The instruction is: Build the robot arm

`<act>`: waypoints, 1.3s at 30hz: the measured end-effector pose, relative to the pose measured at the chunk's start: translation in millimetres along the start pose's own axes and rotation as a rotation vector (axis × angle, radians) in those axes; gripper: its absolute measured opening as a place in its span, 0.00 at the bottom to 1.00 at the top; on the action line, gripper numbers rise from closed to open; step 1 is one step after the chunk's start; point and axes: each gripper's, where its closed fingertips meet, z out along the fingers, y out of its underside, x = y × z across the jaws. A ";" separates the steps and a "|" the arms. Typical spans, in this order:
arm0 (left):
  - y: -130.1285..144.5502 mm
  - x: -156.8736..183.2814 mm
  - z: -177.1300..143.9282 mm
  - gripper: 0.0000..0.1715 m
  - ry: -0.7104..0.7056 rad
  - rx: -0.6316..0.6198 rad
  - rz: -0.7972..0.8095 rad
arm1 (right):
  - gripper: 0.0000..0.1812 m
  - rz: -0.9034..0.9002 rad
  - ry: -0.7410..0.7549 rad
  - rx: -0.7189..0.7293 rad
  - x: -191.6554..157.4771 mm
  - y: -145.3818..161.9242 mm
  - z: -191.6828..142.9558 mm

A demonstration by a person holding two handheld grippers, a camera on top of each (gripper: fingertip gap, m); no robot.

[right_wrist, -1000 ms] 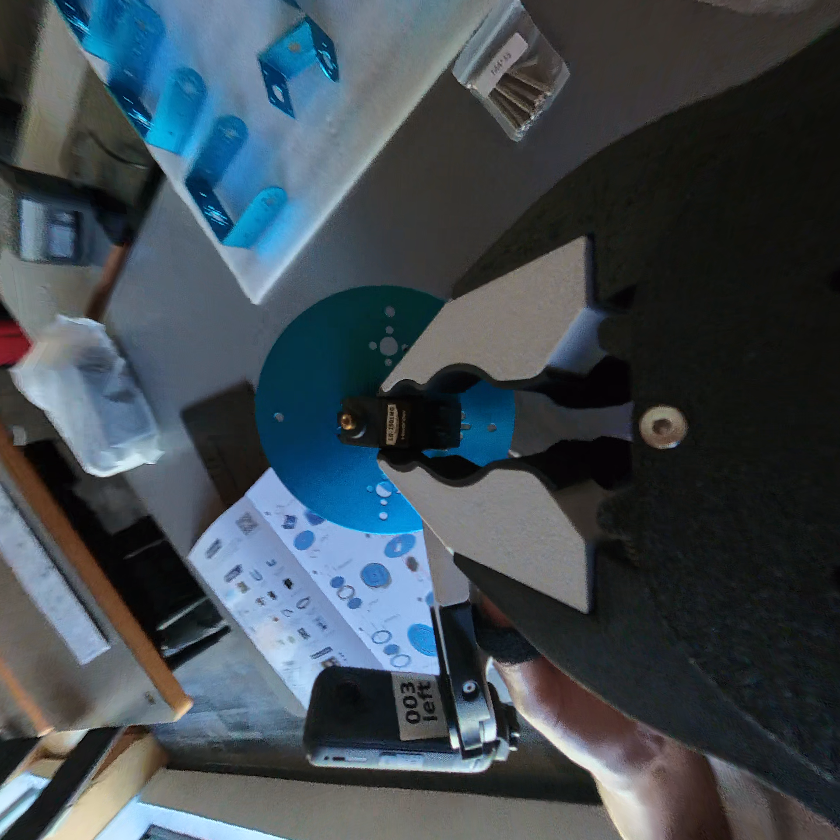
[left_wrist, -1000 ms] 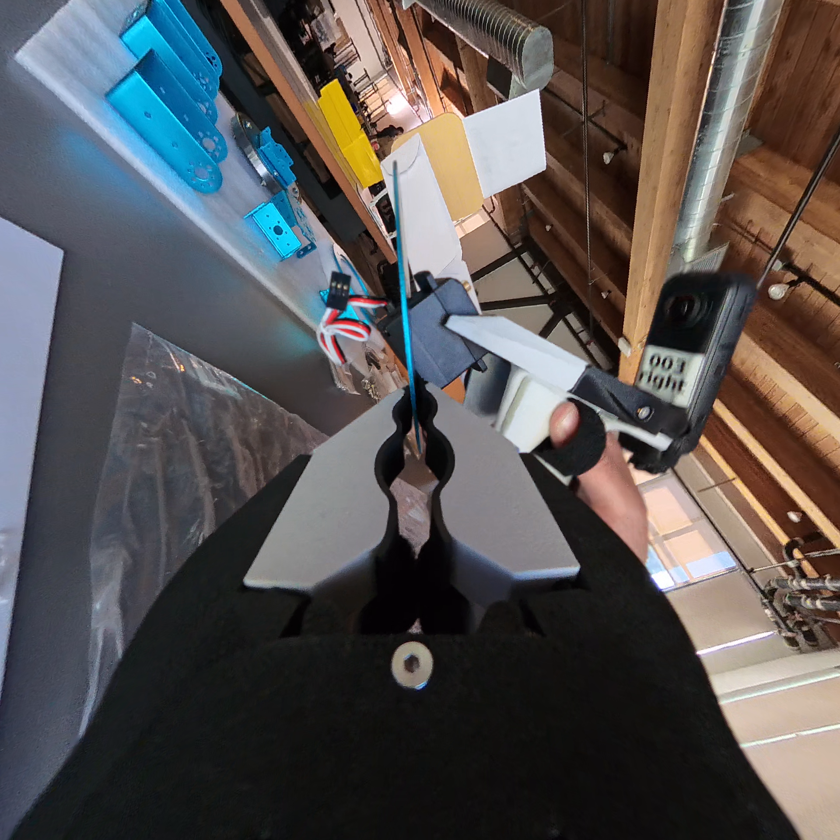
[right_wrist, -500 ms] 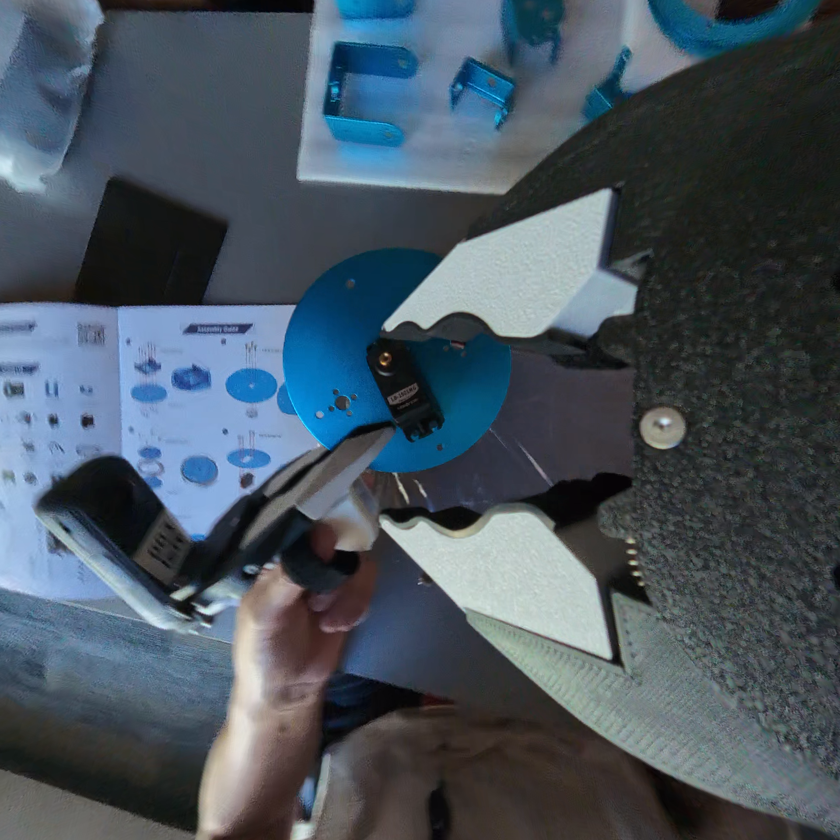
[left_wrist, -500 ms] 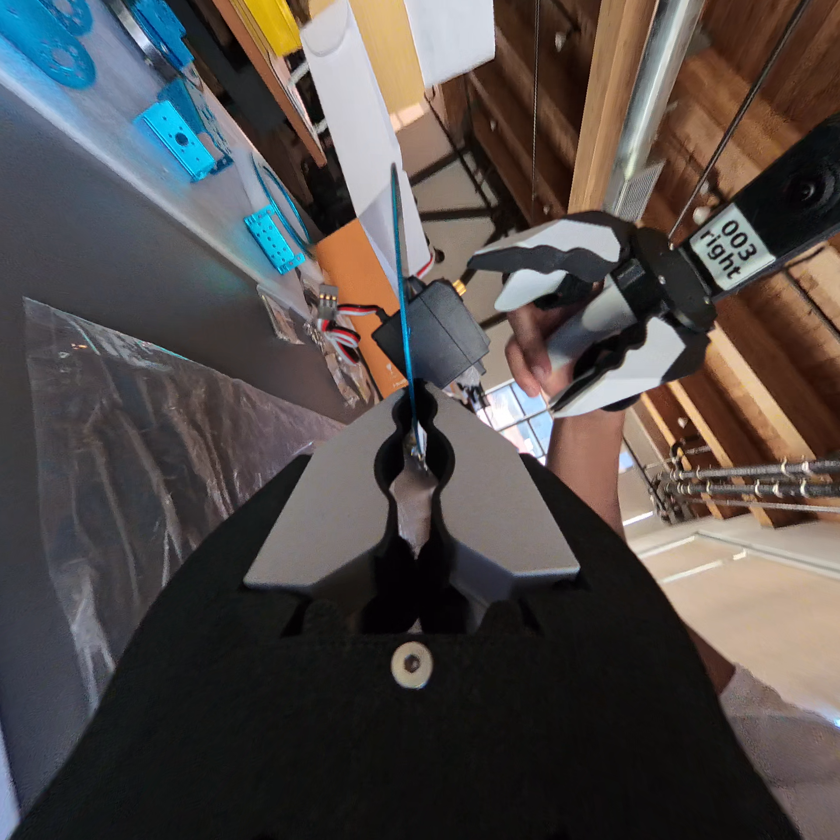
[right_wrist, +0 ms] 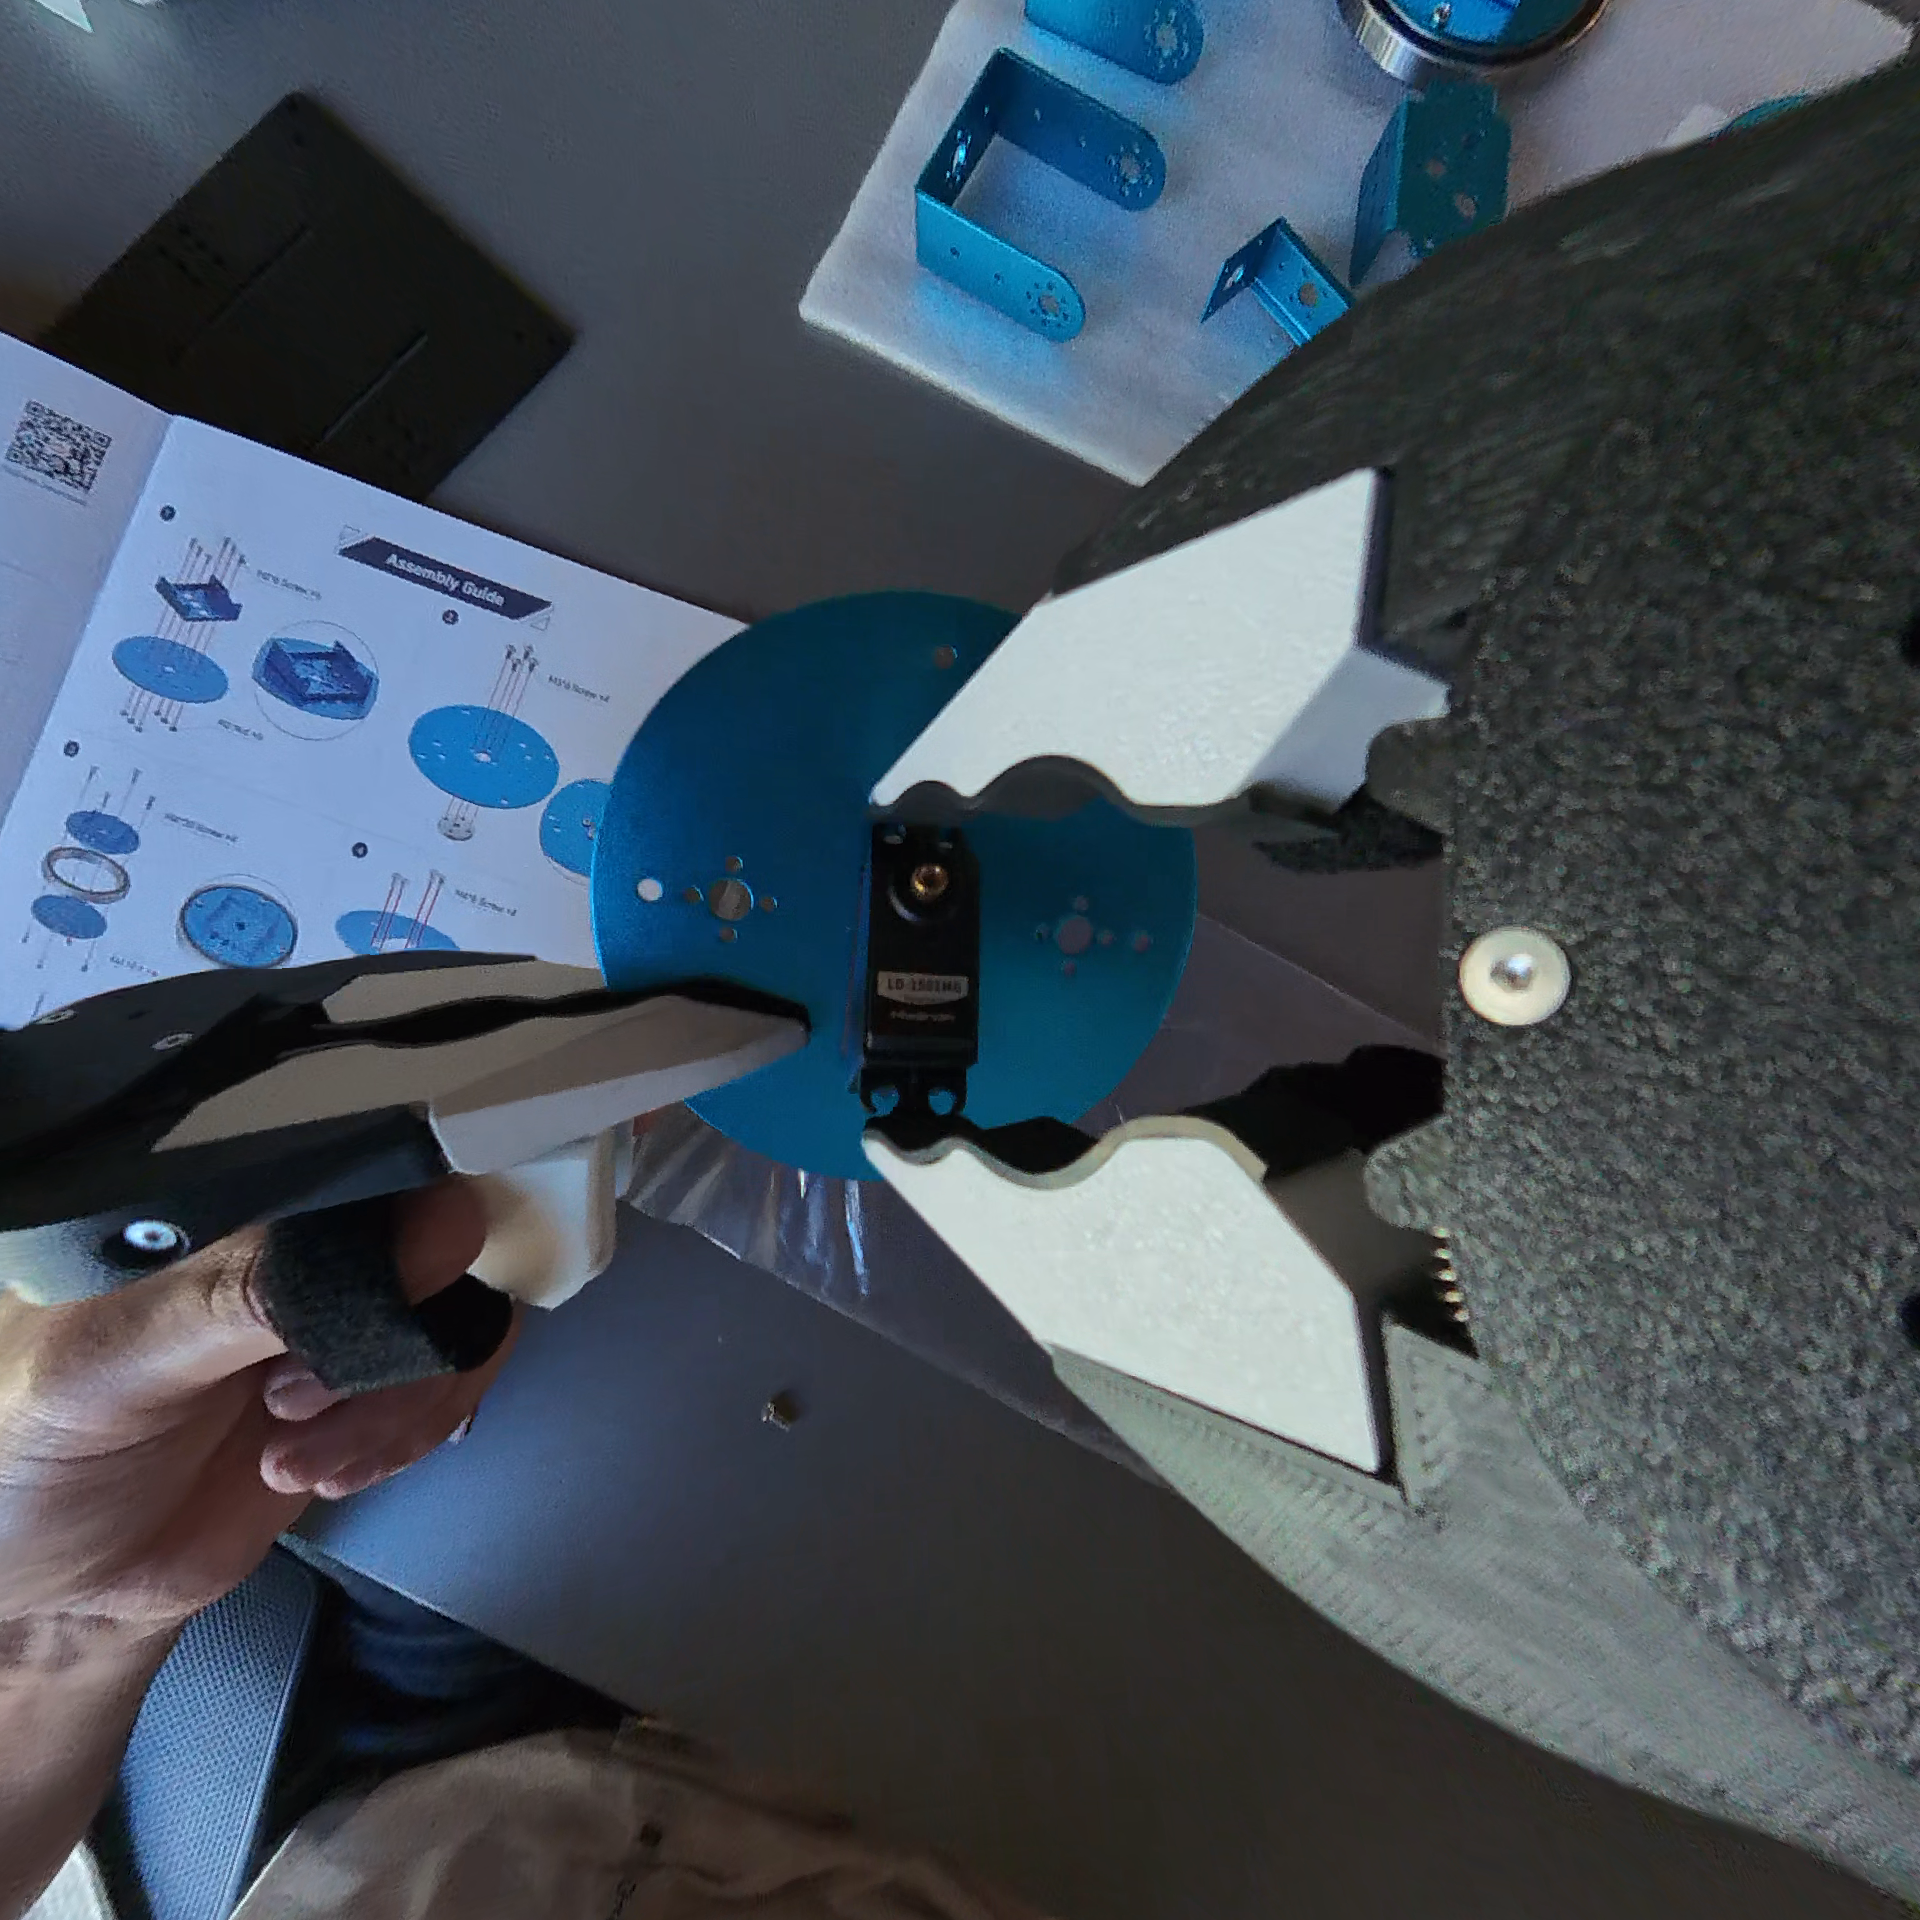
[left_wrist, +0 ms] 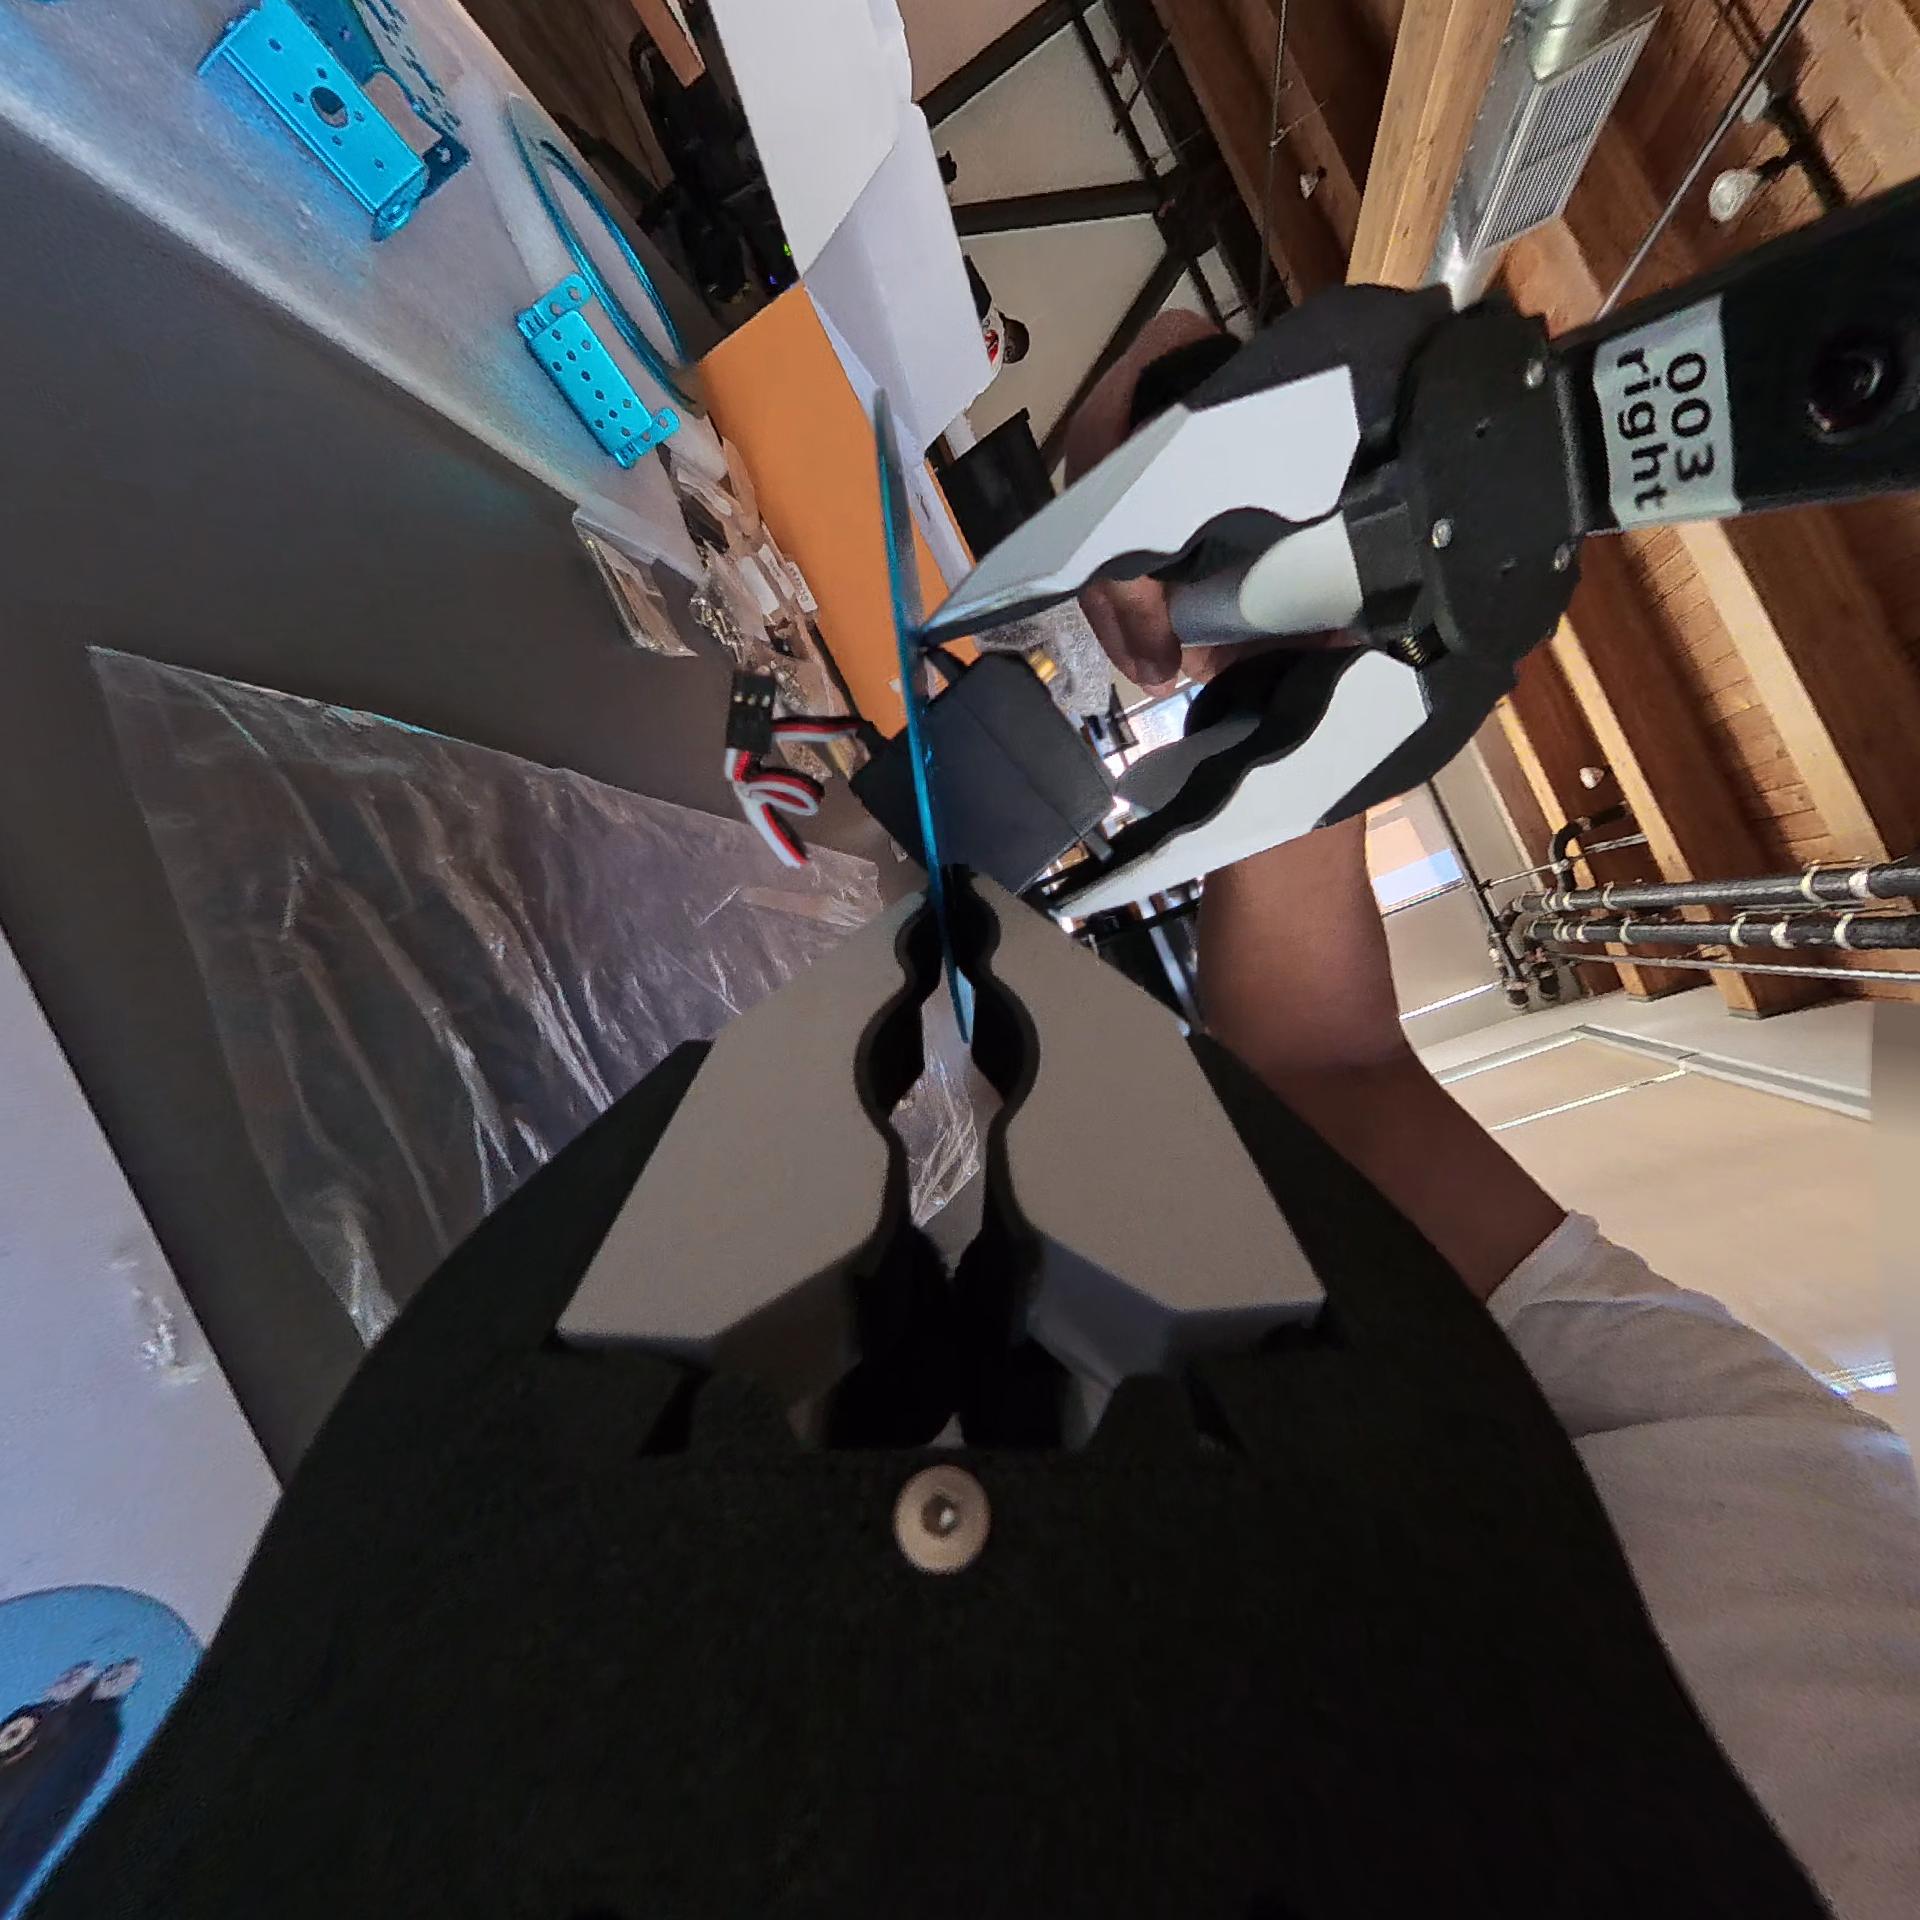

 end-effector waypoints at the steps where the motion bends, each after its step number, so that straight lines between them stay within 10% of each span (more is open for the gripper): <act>1: -1.5 -1.9 0.4 0.00 0.006 0.004 -0.014 | 0.30 0.002 0.007 -0.014 2.0 0.7 0.5; 18: -11.1 -34.9 4.6 0.00 -0.076 0.084 -0.022 | 0.08 -0.495 0.810 -0.159 20.3 5.5 5.5; 31: -9.1 -22.6 9.2 0.00 0.024 0.041 0.061 | 0.41 0.142 0.206 0.162 24.3 24.6 -0.6; 39: -11.2 -25.2 9.9 0.01 0.015 0.056 0.044 | 0.30 0.092 0.109 0.324 19.2 13.6 17.1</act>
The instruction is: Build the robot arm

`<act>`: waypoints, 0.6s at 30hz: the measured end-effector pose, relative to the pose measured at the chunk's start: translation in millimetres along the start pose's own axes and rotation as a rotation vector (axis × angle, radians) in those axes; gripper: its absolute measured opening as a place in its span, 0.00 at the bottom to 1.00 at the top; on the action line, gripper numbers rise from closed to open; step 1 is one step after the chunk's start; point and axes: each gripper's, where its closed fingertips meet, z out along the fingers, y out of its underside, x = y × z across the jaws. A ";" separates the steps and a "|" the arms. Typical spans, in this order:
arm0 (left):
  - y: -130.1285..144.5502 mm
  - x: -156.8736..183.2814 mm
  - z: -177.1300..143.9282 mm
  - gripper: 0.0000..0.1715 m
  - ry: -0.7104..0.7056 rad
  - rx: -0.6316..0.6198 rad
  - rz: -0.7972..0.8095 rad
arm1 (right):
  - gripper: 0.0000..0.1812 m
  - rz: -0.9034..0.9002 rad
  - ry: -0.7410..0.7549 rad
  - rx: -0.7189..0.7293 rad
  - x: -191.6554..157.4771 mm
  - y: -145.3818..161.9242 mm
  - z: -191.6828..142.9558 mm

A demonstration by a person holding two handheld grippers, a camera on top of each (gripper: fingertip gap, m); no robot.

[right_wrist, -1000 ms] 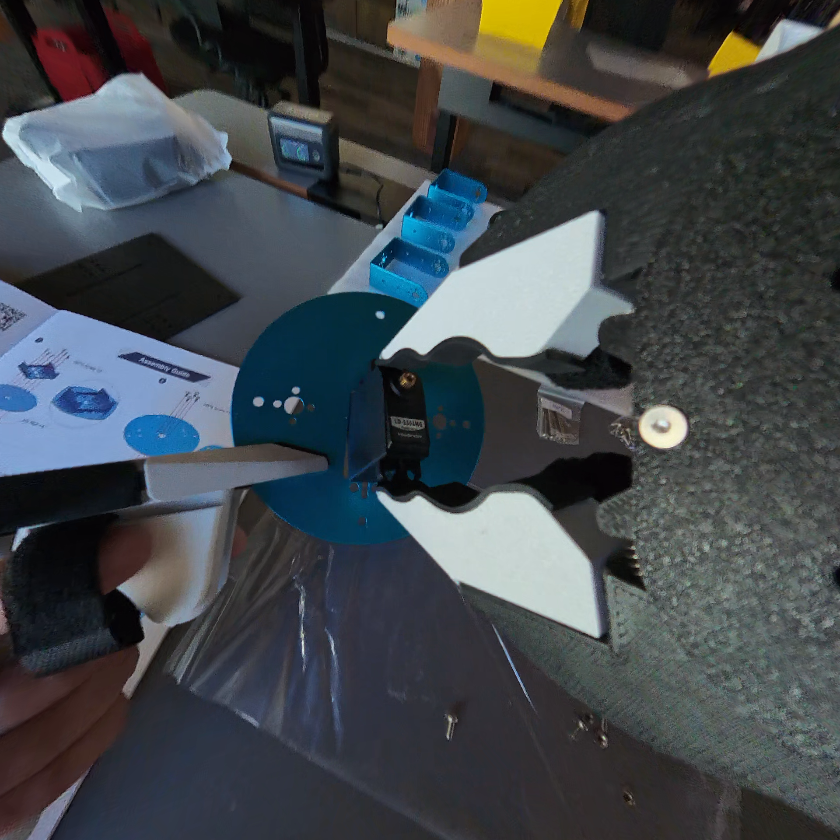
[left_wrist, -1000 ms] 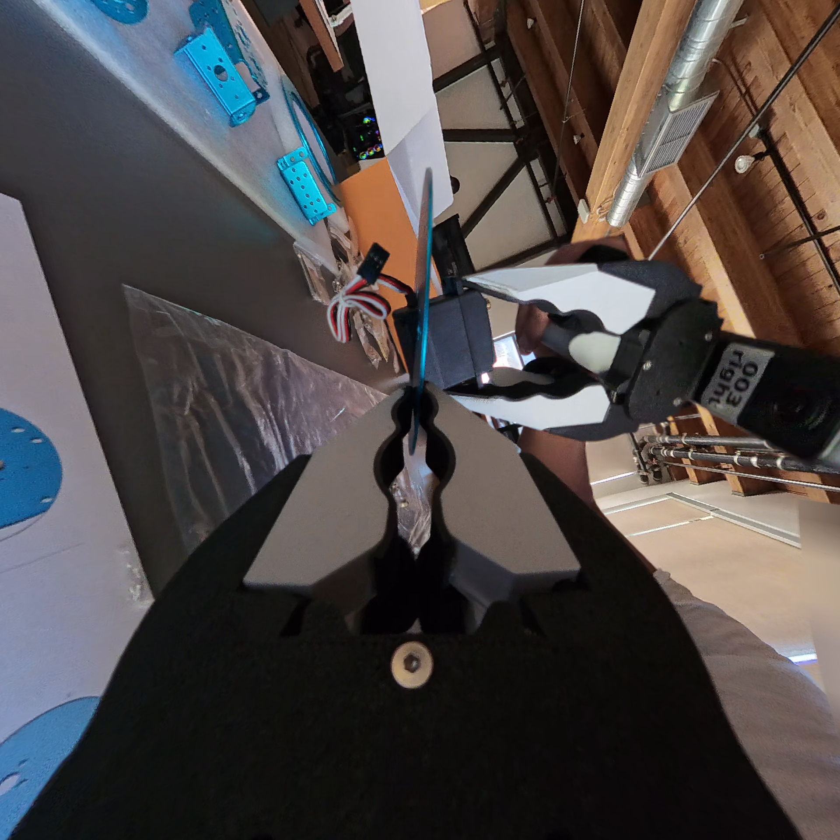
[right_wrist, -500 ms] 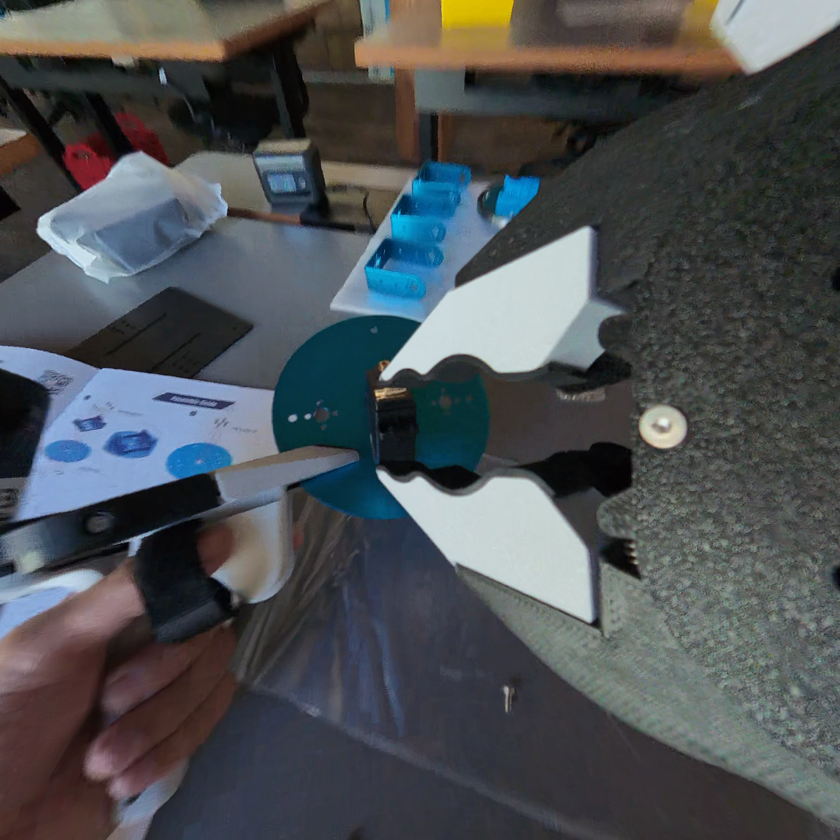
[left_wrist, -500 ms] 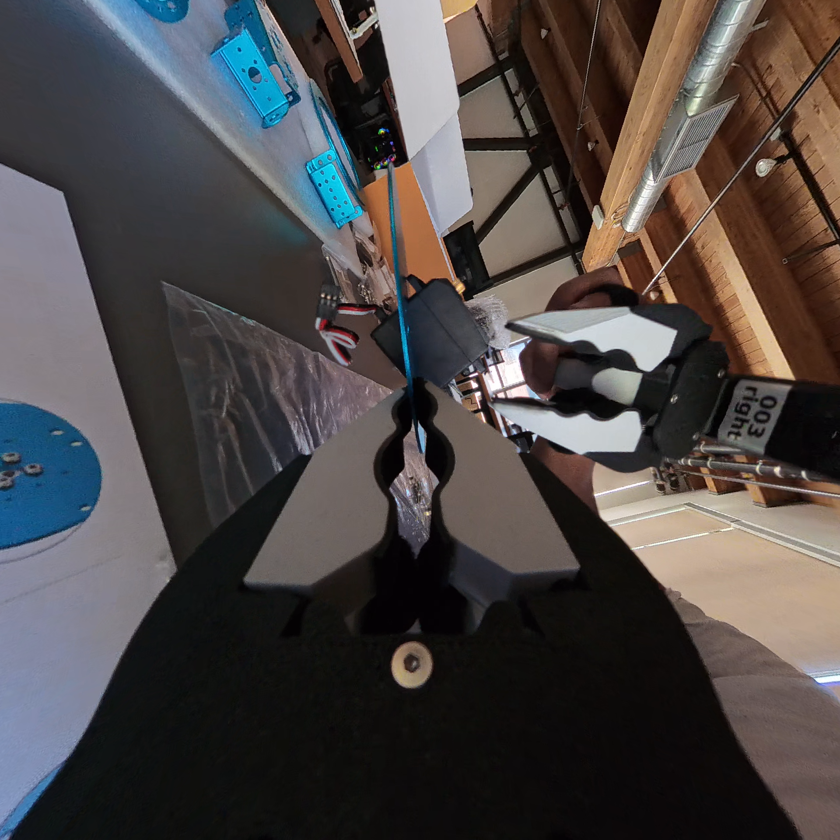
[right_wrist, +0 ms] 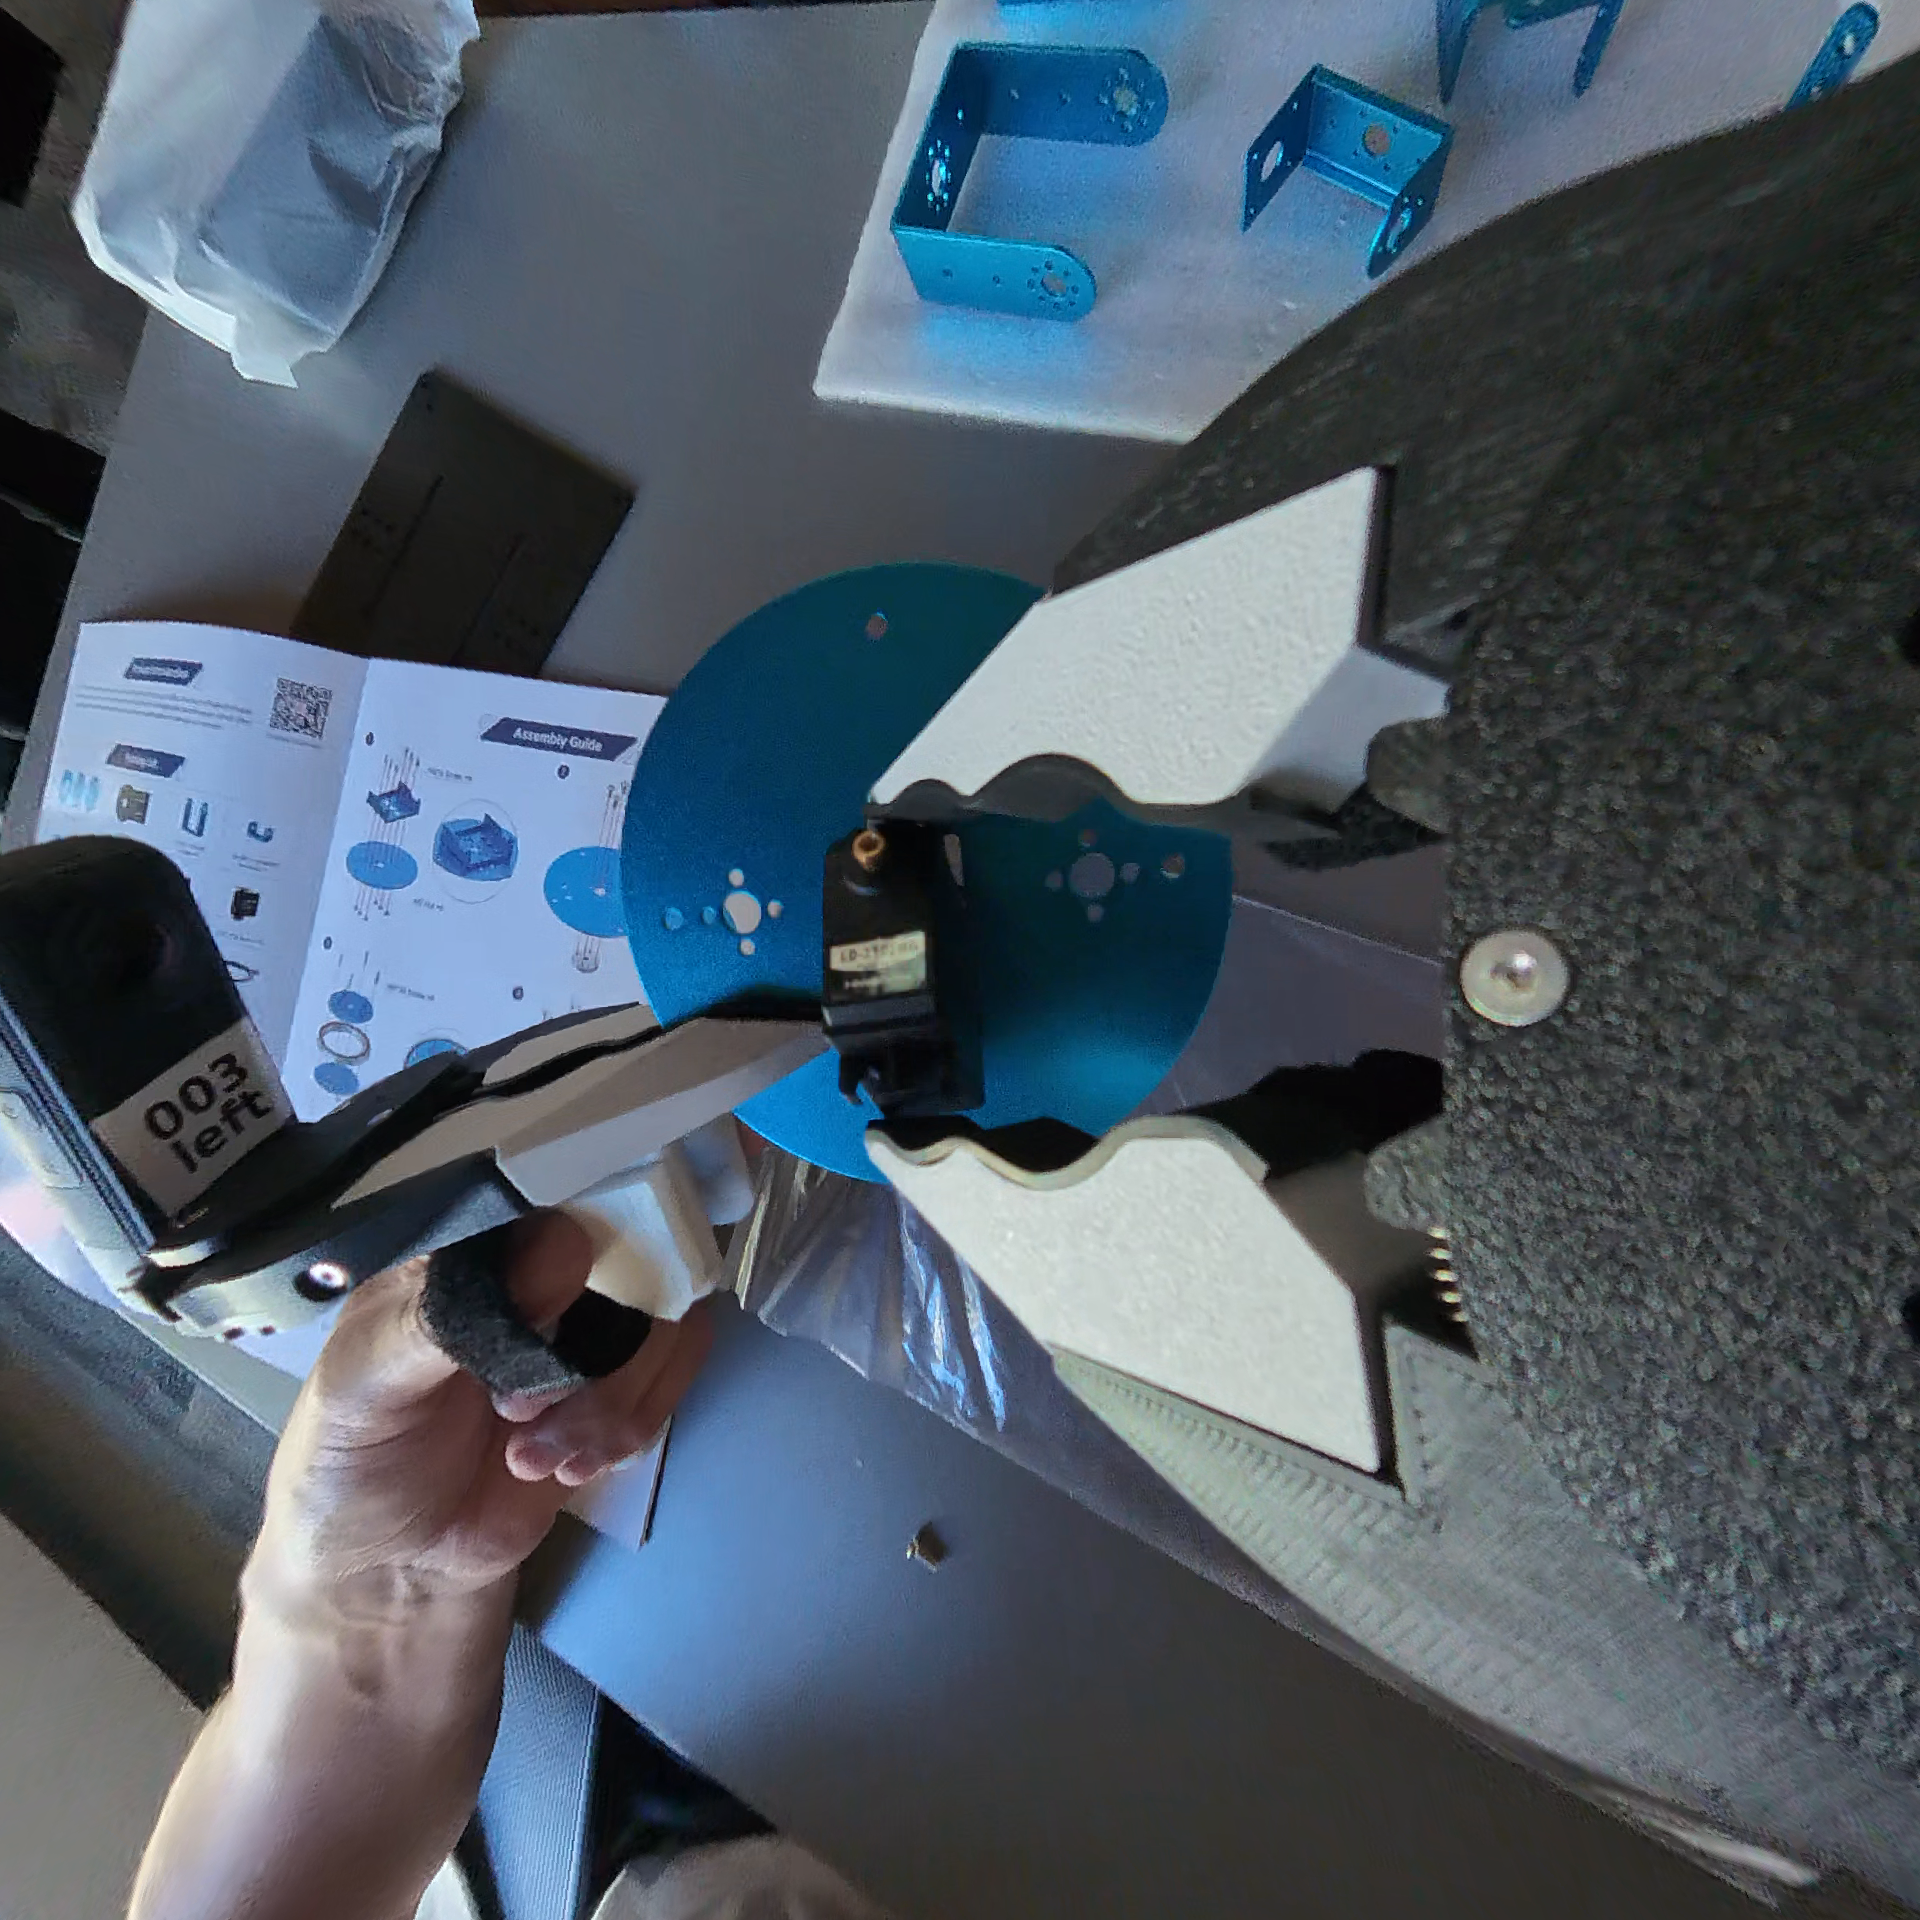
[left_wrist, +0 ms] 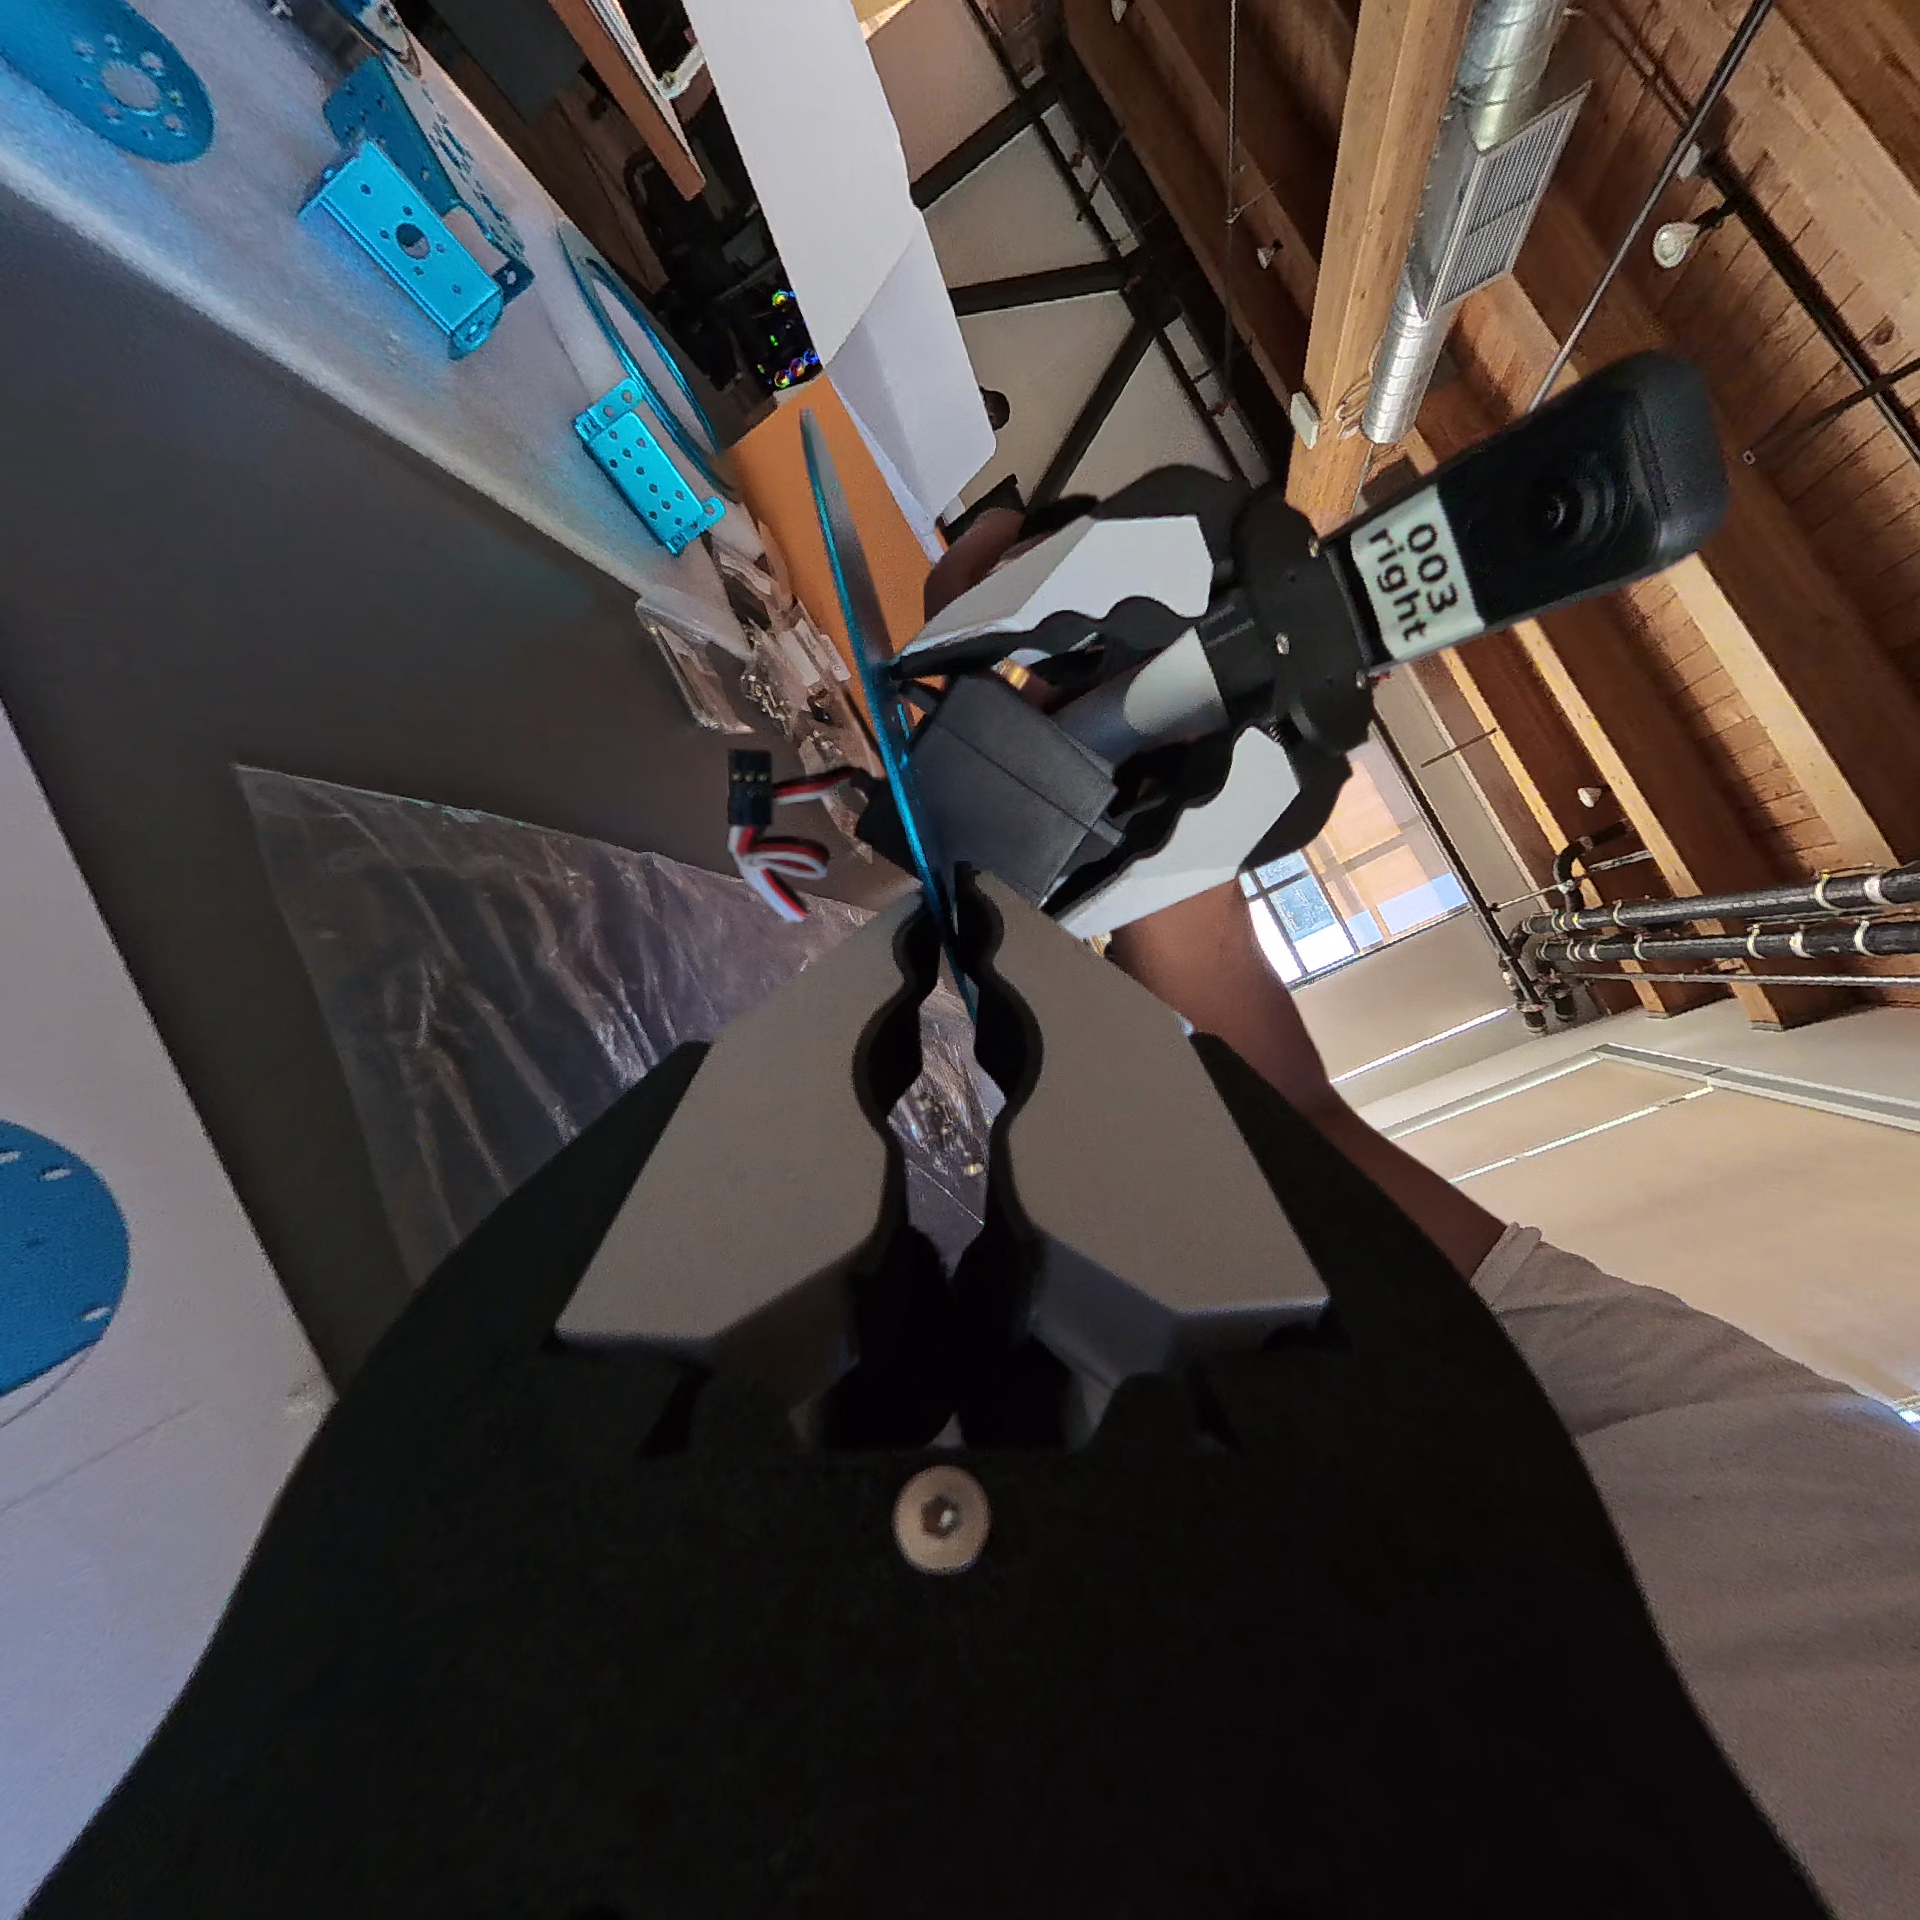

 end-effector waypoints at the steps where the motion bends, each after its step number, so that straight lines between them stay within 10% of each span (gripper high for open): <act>1: 0.7 -3.0 -0.1 0.01 -0.006 -0.003 -0.017 | 0.30 -0.006 0.006 0.005 -0.2 1.1 1.9; 18: 8.7 -7.4 3.4 0.00 0.058 -0.015 -0.195 | 0.31 -0.432 0.360 -0.071 5.1 1.9 0.8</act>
